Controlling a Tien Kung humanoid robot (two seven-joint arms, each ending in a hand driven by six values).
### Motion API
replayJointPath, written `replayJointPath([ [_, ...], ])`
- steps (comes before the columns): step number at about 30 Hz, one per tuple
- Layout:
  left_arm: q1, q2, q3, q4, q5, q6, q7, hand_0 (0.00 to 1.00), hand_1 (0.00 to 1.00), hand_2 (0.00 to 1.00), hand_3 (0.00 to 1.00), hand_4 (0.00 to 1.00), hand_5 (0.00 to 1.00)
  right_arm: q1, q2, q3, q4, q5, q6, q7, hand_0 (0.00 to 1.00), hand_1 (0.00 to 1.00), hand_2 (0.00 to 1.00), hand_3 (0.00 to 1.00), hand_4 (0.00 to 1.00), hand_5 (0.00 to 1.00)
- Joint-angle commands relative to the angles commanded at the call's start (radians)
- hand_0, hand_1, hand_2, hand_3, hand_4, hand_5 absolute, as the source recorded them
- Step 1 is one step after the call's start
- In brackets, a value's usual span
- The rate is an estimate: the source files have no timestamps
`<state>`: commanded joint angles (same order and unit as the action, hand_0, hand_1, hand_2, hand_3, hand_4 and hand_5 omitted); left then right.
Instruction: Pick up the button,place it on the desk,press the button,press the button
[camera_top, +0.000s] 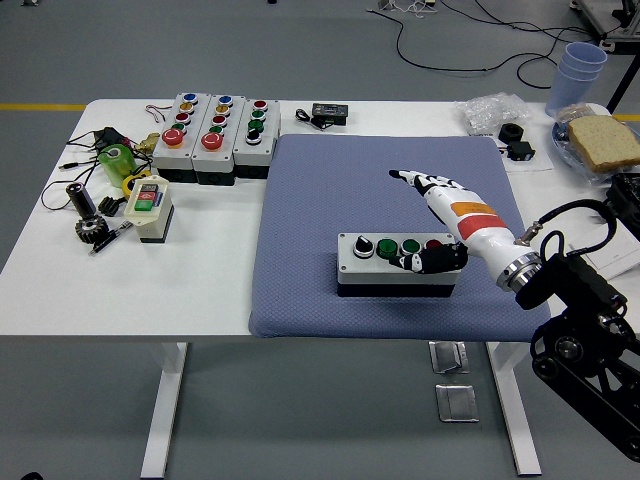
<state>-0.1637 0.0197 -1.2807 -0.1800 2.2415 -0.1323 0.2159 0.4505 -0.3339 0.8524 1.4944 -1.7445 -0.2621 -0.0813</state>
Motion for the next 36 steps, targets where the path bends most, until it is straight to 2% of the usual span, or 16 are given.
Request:
replayJointPath([
  [3,0.0,0.0,-0.001,0.0,0.001,0.001,0.0,0.651,0.646,0.638,0.544,0.306,0.846,-0.009,-0.002,0.01,-0.006,0.124,-0.034,0.099,0.923,0.837,0.932,0.91,0.913,0.327],
  [4,0.0,0.0,-0.001,0.0,0.001,0.001,0.0,0.652,0.645,0.638,0.544,0.306,0.845,-0.012,-0.003,0.017,-0.007,0.169,-0.036,0.14,0.799,0.759,0.806,0.766,0.86,0.334],
  [7,0.0,-0.001,0.0,0.0,0.001,0.002,-0.001,0.652,0.645,0.638,0.544,0.306,0.845,-0.02,-0.005,0.049,-0.019,0.299,-0.044,0.235,0.799,0.759,0.806,0.766,0.86,0.334],
  [9,0.0,-0.001,0.0,0.0,0.002,0.002,-0.001,0.652,0.645,0.638,0.544,0.306,0.845,-0.023,-0.005,0.069,-0.029,0.377,-0.041,0.263,0.799,0.759,0.806,0.766,0.86,0.334],
  [10,0.0,-0.001,0.0,0.0,0.002,0.002,-0.001,0.651,0.645,0.638,0.545,0.307,0.845,-0.024,-0.005,0.076,-0.033,0.422,-0.038,0.269,0.763,0.726,0.756,0.727,0.836,0.337],
  [11,0.0,-0.001,0.001,0.0,0.002,0.002,-0.002,0.651,0.645,0.638,0.545,0.307,0.845,-0.027,-0.004,0.094,-0.046,0.461,-0.034,0.281,0.763,0.726,0.756,0.727,0.836,0.337],
  [21,0.0,-0.003,0.003,0.0,0.001,0.003,-0.004,0.651,0.645,0.638,0.545,0.306,0.845,-0.038,0.006,0.167,-0.172,0.884,0.027,0.283,0.732,0.69,0.72,0.69,0.813,0.341],
  [22,0.0,-0.003,0.003,0.0,0.001,0.003,-0.004,0.651,0.645,0.638,0.544,0.306,0.845,-0.038,0.007,0.168,-0.177,0.921,0.028,0.283,0.689,0.65,0.683,0.652,0.795,0.34],
  [24,0.0,-0.003,0.002,0.0,0.001,0.003,-0.004,0.651,0.645,0.638,0.544,0.306,0.845,-0.038,0.01,0.171,-0.203,1.012,0.036,0.282,0.689,0.65,0.683,0.652,0.795,0.34],
  [36,0.002,-0.005,0.004,0.0,0.0,0.003,-0.007,0.651,0.645,0.638,0.545,0.309,0.848,-0.039,0.021,0.187,-0.283,1.513,0.062,0.282,0.688,0.643,0.682,0.642,0.772,0.329],
])
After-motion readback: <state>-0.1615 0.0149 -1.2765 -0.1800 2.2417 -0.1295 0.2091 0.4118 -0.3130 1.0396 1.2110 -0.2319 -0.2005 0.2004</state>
